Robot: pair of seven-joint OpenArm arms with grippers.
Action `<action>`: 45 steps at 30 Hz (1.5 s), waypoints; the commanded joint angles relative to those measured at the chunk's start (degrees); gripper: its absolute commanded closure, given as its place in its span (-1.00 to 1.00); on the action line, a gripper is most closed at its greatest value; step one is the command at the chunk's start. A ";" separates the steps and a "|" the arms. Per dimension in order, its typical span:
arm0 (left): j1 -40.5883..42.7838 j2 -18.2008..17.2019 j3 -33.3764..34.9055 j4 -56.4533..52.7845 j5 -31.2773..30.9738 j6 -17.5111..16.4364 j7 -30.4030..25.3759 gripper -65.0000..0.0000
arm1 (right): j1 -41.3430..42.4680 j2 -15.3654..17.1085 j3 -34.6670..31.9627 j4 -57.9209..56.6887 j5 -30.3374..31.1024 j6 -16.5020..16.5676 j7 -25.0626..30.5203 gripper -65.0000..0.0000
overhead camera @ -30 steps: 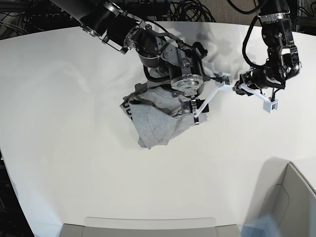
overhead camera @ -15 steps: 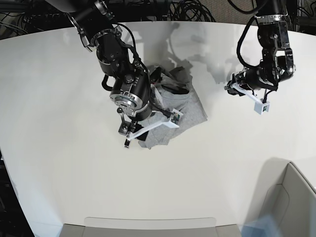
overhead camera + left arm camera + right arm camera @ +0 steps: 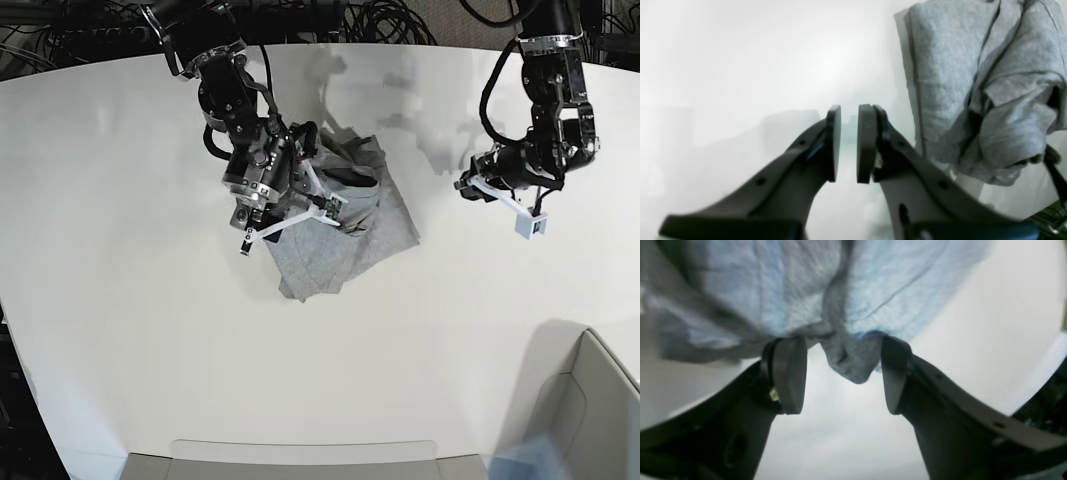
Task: Fold the T-shirt properly
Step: 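Press and flatten the folded bundle with the right gripper, then release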
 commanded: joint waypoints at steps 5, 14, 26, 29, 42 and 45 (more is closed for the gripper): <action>-0.63 -0.56 -0.24 0.85 -0.84 0.39 0.13 0.68 | 1.20 -0.90 -0.08 2.32 -0.39 0.89 3.33 0.05; -0.72 -0.56 -0.24 -1.26 -0.84 0.39 0.13 0.68 | 4.19 -3.36 -0.17 0.91 -0.65 0.89 3.33 0.96; -0.80 -0.56 -0.33 -2.76 -0.84 0.31 0.13 0.68 | 15.45 -7.57 -4.48 -8.05 -0.39 0.89 9.13 1.00; -0.80 -0.56 -0.33 -2.76 -0.84 0.31 0.13 0.68 | 18.17 -7.57 -8.43 -14.12 -0.30 0.89 12.82 1.00; -0.80 -0.65 -0.33 -2.76 -1.01 0.22 0.13 0.68 | 20.81 -7.32 -9.84 -18.69 16.14 0.89 24.87 -0.09; -0.80 -0.65 -0.33 -2.50 -1.19 0.22 0.13 0.68 | 19.05 -7.32 -6.76 -13.77 16.05 0.89 25.66 -0.31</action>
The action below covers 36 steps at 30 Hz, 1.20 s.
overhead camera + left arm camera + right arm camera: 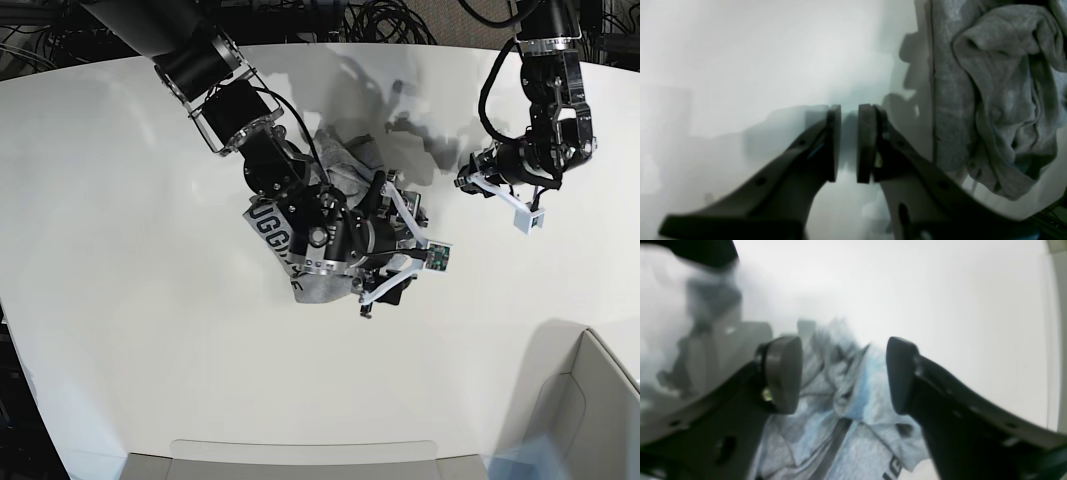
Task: Fold the T-shirt properly
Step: 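Press and flatten the folded bundle with the right gripper, then release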
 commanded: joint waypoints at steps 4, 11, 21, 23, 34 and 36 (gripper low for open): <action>-0.63 -0.74 -0.31 1.31 -1.10 0.15 0.13 0.68 | -0.35 -0.58 6.05 7.29 0.05 0.91 0.52 -0.33; -0.36 -0.74 3.39 6.41 -1.10 0.15 0.22 0.68 | -2.46 2.67 10.63 8.61 0.05 0.91 -8.97 -0.26; -0.45 -0.74 5.50 6.41 -1.01 0.42 0.22 0.68 | -1.23 0.56 10.63 -5.19 0.23 0.91 -7.66 -0.15; -0.36 -0.74 5.50 6.85 -1.10 0.42 0.22 0.68 | 0.71 -0.41 10.63 -10.03 0.14 0.91 -3.96 -0.15; -0.63 -0.74 5.50 7.29 -1.10 0.42 0.22 0.68 | 14.33 -0.84 5.79 -31.48 12.97 0.91 9.93 -0.15; -0.63 -0.74 5.41 7.37 -1.10 0.42 0.22 0.68 | 14.33 -0.84 5.79 -31.30 15.00 0.91 10.54 -0.15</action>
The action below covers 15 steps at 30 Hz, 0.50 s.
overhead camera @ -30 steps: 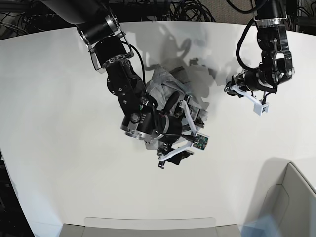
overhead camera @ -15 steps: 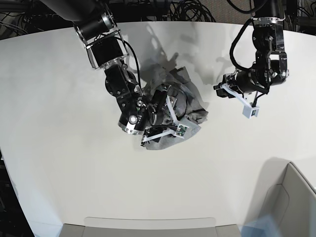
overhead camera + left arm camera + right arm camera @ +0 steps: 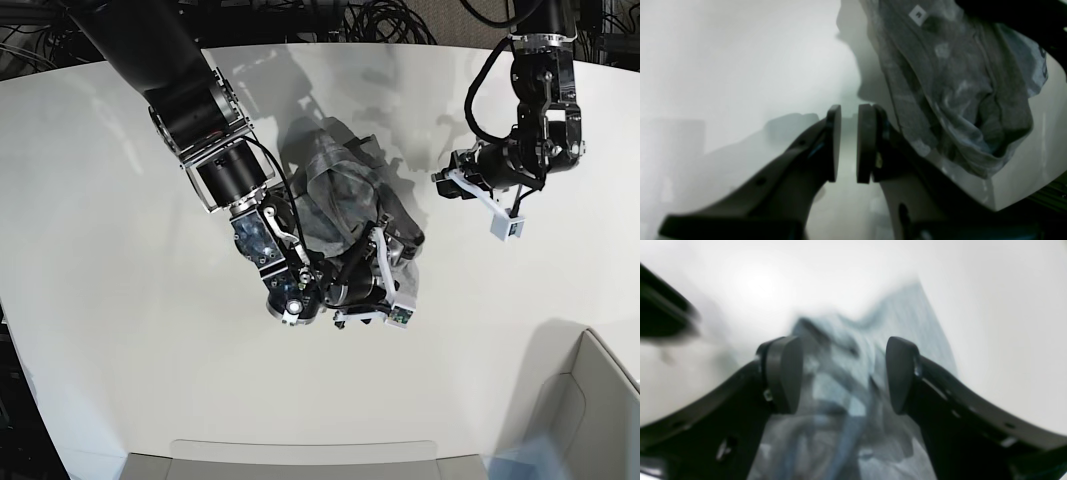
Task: Fold the T-shirt properly
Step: 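Press and flatten the folded bundle with the right gripper, then release, then grasp the bundle's edge with the left gripper and tuck it under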
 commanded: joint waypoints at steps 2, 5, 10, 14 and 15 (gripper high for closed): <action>-0.80 -0.54 -0.47 1.80 -0.93 0.37 -0.24 0.68 | 1.76 -0.33 0.70 3.22 1.47 0.89 0.27 -0.15; -0.80 -0.54 -0.47 5.58 -0.93 0.20 -0.50 0.68 | -0.08 1.59 2.63 8.15 1.21 0.89 -2.81 -0.15; -0.63 1.75 -0.12 12.62 -0.93 0.02 -0.50 0.68 | -4.56 7.57 11.69 18.87 1.21 0.89 -10.11 -0.15; -0.72 3.51 4.10 13.32 -1.01 0.02 0.02 0.68 | -9.84 13.72 17.67 27.05 1.21 0.89 -14.41 -0.15; -0.72 3.51 6.21 13.32 -0.93 0.02 0.02 0.67 | -11.25 15.04 18.81 28.54 1.21 0.89 -15.03 -0.15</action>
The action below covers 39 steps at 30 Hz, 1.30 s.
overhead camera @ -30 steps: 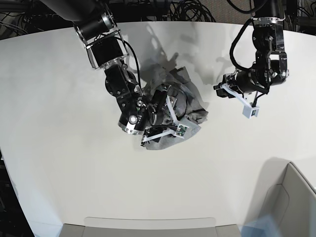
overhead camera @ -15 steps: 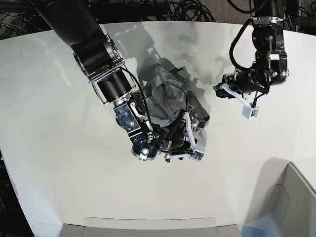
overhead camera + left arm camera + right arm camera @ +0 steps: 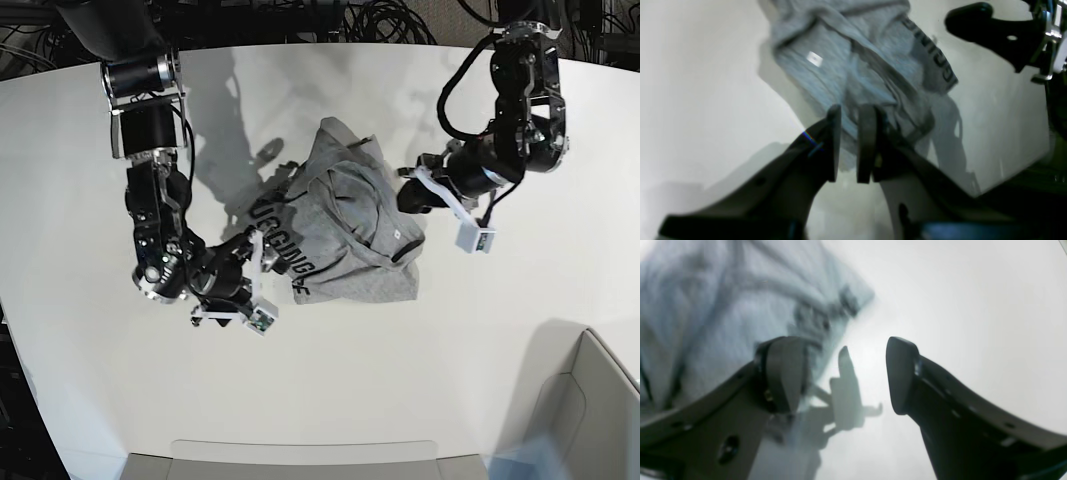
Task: Fold the T-shirt properly
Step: 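Grasp the bundle's edge with the left gripper and tuck it under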
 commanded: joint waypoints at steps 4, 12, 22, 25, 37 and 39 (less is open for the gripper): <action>-0.74 -0.19 7.12 0.75 -0.64 0.74 -0.50 0.67 | -5.73 4.60 4.87 5.73 0.75 0.89 0.22 -0.15; -0.74 -0.10 9.58 -0.74 3.23 0.83 -0.06 0.58 | -15.23 7.32 9.62 10.21 0.84 0.89 0.31 -0.15; -0.74 2.62 10.38 -5.49 6.57 0.83 0.20 0.38 | -16.46 6.79 9.44 10.21 0.93 0.89 0.40 -0.15; -0.83 2.71 10.29 -8.74 6.66 0.83 0.20 0.37 | -16.46 6.71 9.44 10.21 1.01 0.89 0.40 -0.15; -2.94 2.71 10.64 -13.93 6.57 0.74 0.20 0.38 | -16.46 6.71 9.44 10.12 0.93 0.89 0.40 -0.15; -3.64 2.71 10.64 -16.74 6.66 0.74 0.11 0.38 | -16.46 6.71 9.44 10.12 0.75 0.89 0.40 -0.15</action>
